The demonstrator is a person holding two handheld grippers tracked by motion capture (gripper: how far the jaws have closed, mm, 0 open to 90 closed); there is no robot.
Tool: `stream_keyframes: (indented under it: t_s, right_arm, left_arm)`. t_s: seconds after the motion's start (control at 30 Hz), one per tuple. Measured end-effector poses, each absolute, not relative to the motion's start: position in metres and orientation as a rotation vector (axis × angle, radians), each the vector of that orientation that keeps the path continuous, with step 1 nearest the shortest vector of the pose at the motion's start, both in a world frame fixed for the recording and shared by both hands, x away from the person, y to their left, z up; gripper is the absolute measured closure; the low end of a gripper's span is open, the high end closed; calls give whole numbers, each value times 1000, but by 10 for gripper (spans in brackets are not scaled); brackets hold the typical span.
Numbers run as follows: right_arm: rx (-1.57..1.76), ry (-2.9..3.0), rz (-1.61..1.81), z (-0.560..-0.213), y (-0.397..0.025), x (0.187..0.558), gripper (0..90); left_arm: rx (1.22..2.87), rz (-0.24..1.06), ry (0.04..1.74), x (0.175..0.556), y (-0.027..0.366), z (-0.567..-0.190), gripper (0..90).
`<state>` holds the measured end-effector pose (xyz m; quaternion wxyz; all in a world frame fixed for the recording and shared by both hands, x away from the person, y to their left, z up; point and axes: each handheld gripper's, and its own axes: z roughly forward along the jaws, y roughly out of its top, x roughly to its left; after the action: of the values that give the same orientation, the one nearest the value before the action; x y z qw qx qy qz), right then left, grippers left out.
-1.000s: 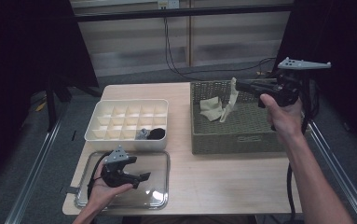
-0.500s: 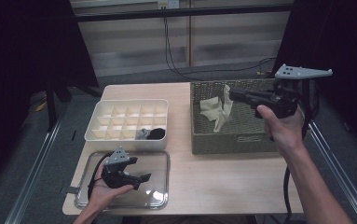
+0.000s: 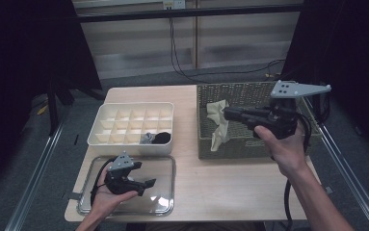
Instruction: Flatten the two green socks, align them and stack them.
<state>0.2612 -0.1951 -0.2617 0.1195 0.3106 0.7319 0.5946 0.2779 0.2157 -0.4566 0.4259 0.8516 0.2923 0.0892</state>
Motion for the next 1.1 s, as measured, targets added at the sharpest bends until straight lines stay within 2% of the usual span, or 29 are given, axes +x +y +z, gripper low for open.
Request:
stream_keyframes:
  t_s: [0.33, 0.63, 0.67, 0.73, 0.97, 1.0, 1.1]
  right_arm:
    - [935, 2214, 1773, -305, -180, 263, 882]
    - [978, 2265, 1767, -339, -172, 267, 882]
    - [999, 2274, 1767, -349, -172, 268, 882]
    - [1009, 2280, 1762, -354, -172, 269, 882]
    - [1065, 2324, 1741, -387, -173, 272, 881]
    - [1075, 2326, 1734, -391, -174, 272, 881]
    - [1100, 2326, 1724, -399, -179, 272, 882]
  left_arm:
    - [2137, 219, 699, 278, 207, -455, 206]
    - [2126, 196, 657, 283, 187, -452, 302]
    - [2125, 178, 642, 286, 182, -453, 344]
    - [2121, 178, 632, 288, 177, -452, 352]
    - [2110, 128, 583, 296, 159, -450, 518]
    - [2137, 118, 554, 298, 147, -451, 549]
    - [2144, 101, 533, 300, 133, -451, 582]
